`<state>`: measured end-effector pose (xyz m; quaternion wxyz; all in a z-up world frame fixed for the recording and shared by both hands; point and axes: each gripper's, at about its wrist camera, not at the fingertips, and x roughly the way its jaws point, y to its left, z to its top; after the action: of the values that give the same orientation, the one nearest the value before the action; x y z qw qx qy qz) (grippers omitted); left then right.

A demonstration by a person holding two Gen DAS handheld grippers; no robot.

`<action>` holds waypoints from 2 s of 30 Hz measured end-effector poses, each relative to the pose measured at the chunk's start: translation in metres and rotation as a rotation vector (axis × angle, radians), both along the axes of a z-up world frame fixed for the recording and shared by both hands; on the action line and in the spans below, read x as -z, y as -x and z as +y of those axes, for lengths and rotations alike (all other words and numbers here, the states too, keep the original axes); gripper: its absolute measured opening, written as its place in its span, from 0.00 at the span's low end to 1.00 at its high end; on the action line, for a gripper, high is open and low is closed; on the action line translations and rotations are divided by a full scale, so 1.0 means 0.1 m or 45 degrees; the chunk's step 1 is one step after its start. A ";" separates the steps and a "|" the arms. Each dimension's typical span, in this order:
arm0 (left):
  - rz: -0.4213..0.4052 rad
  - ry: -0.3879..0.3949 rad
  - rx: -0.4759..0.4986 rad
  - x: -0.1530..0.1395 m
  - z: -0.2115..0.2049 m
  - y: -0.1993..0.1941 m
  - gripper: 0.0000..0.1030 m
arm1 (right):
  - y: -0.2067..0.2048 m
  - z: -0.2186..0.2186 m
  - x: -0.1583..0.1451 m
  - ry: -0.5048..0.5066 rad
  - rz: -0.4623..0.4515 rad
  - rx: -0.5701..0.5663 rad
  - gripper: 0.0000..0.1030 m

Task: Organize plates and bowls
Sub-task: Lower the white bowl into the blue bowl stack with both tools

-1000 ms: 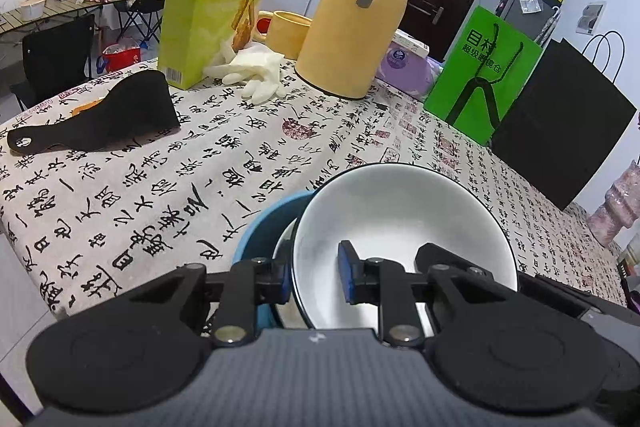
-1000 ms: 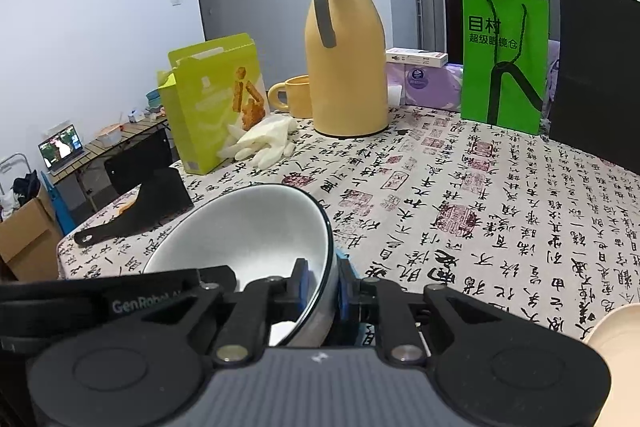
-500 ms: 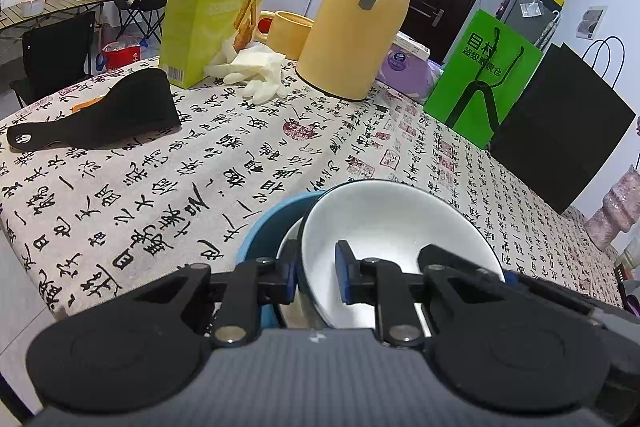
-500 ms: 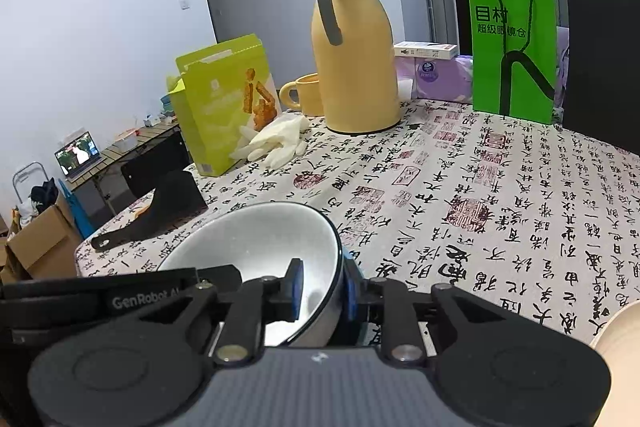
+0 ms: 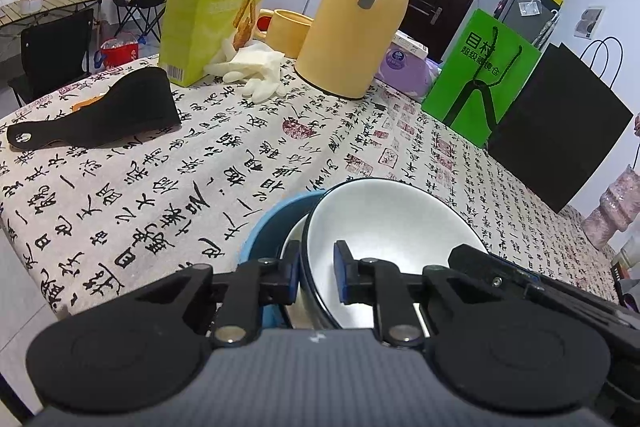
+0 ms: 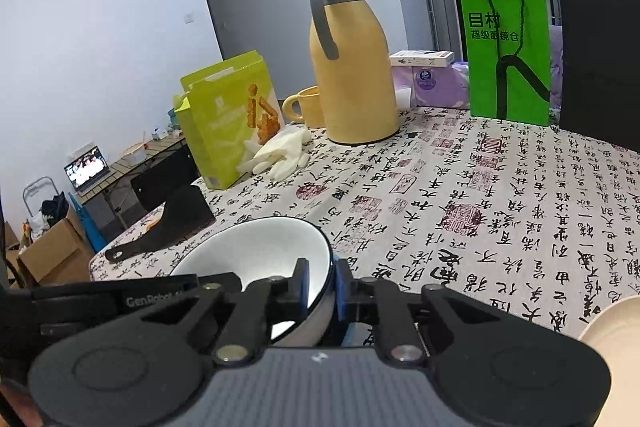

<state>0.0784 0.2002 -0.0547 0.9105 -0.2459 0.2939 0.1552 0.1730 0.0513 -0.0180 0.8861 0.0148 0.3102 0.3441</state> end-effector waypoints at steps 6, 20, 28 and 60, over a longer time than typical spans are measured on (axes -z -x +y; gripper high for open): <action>0.034 -0.042 0.014 -0.05 0.00 -0.01 0.15 | 0.00 0.01 0.02 -0.012 -0.008 0.004 0.06; 0.050 0.030 0.038 -0.08 0.13 -0.01 0.13 | -0.03 0.02 0.07 -0.015 0.005 0.012 0.05; 0.033 0.160 0.041 -0.04 0.26 0.02 0.14 | -0.04 0.02 0.08 -0.028 0.009 0.012 0.05; -0.069 -0.011 -0.169 -0.12 0.03 0.19 0.10 | 0.01 0.08 0.09 -0.023 0.008 0.034 0.07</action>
<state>0.0599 0.2031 -0.0427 0.9069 -0.2651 0.2517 0.2098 0.1720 0.0597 -0.0270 0.8895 0.0279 0.3096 0.3348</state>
